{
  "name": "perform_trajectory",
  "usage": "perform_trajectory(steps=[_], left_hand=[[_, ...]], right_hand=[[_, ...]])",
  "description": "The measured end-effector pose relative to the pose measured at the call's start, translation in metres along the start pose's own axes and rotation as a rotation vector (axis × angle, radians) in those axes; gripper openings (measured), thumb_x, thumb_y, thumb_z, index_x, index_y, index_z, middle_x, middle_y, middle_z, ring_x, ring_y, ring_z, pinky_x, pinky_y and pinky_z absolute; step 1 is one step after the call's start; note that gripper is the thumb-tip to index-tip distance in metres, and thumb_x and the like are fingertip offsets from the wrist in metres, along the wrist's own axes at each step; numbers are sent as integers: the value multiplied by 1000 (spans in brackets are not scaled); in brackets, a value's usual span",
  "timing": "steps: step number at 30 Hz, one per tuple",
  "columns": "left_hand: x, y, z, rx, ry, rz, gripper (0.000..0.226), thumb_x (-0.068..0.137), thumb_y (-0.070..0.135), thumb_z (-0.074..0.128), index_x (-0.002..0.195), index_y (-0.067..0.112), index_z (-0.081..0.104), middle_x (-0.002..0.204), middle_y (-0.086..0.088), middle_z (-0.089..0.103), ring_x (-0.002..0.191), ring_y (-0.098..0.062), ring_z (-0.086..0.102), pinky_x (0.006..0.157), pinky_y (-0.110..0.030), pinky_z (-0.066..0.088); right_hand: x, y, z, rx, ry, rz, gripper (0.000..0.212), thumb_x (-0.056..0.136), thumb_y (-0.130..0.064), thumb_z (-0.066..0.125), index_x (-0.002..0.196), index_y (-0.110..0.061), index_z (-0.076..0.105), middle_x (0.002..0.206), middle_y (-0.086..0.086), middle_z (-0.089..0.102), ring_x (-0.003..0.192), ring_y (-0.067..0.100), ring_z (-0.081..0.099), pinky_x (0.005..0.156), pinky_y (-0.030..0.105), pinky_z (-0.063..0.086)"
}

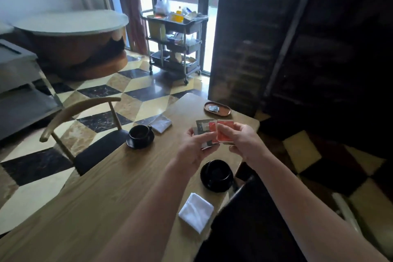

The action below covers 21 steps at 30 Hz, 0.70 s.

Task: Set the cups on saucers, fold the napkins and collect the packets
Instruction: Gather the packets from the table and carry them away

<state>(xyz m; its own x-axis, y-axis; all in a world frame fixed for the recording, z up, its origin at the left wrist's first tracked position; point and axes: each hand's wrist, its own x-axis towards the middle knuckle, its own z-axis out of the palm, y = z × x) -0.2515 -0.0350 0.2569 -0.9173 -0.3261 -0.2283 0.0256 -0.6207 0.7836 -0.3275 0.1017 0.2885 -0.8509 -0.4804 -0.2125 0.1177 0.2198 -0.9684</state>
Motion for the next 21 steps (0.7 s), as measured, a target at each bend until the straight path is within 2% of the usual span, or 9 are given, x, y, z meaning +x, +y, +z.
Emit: perform_trajectory(steps=[3, 7, 9, 12, 15, 16, 17, 20, 21], left_hand=[[-15, -14, 44, 31, -144, -11, 38, 81, -6, 73, 115, 6, 63, 98, -13, 71, 81, -20, 74, 65, -30, 59], [-36, -35, 96, 87, -308, -10, 28, 73, 0, 81, 95, 17, 76, 95, -12, 76, 86, -24, 75, 70, -34, 60], [-43, -47, 120, 114, -342, -30, 28, 70, 3, 83, 93, 17, 78, 96, -12, 76, 88, -27, 76, 73, -35, 60], [-51, -71, 156, 177, -398, -52, 27, 70, 6, 84, 93, 18, 79, 96, -11, 77, 88, -24, 76, 69, -30, 59], [-59, -101, 194, 199, -469, -99, 31, 68, 8, 84, 98, 14, 77, 97, -12, 76, 91, -25, 75, 71, -29, 57], [-61, -113, 207, 204, -499, -113, 33, 69, 8, 84, 101, 12, 77, 98, -13, 76, 91, -26, 75, 72, -30, 57], [-64, -124, 221, 208, -526, -126, 34, 69, 8, 84, 102, 11, 76, 98, -13, 76, 90, -26, 74, 72, -30, 57], [-75, -158, 268, 232, -590, -157, 36, 71, 9, 82, 106, 8, 75, 101, -15, 74, 91, -27, 73, 76, -33, 58], [-80, -169, 284, 243, -609, -169, 38, 73, 10, 81, 109, 6, 73, 105, -18, 74, 95, -30, 73, 81, -36, 59]], right_hand=[[-48, -9, -43, -32, 56, -39, 40, 88, -45, 73, 115, -15, 71, 98, 6, 76, 82, 16, 66, 68, 29, 47], [-102, -12, -96, -66, 142, -76, 23, 92, -36, 69, 109, -21, 74, 98, 6, 78, 85, 15, 70, 70, 27, 50], [-123, -10, -118, -69, 212, -81, 19, 94, -31, 66, 110, -22, 73, 98, 4, 78, 86, 15, 71, 71, 28, 51], [-152, -2, -151, -64, 312, -77, 21, 96, -28, 65, 113, -18, 72, 90, 0, 76, 78, 13, 69, 67, 28, 52], [-181, 8, -187, -32, 404, -55, 22, 96, -27, 63, 115, -18, 72, 104, 6, 77, 99, 23, 72, 88, 41, 57], [-190, 12, -200, -28, 432, -49, 22, 97, -28, 63, 114, -19, 72, 106, 6, 78, 101, 22, 73, 91, 41, 56], [-200, 16, -214, -22, 461, -47, 20, 97, -28, 62, 112, -21, 73, 103, 5, 78, 98, 18, 73, 88, 36, 58], [-228, 29, -258, 13, 542, -60, 16, 97, -25, 61, 100, -24, 77, 91, -1, 79, 78, 6, 74, 61, 18, 57], [-237, 34, -274, 16, 574, -55, 16, 96, -27, 61, 98, -25, 77, 90, -4, 79, 79, 6, 75, 61, 19, 56]])
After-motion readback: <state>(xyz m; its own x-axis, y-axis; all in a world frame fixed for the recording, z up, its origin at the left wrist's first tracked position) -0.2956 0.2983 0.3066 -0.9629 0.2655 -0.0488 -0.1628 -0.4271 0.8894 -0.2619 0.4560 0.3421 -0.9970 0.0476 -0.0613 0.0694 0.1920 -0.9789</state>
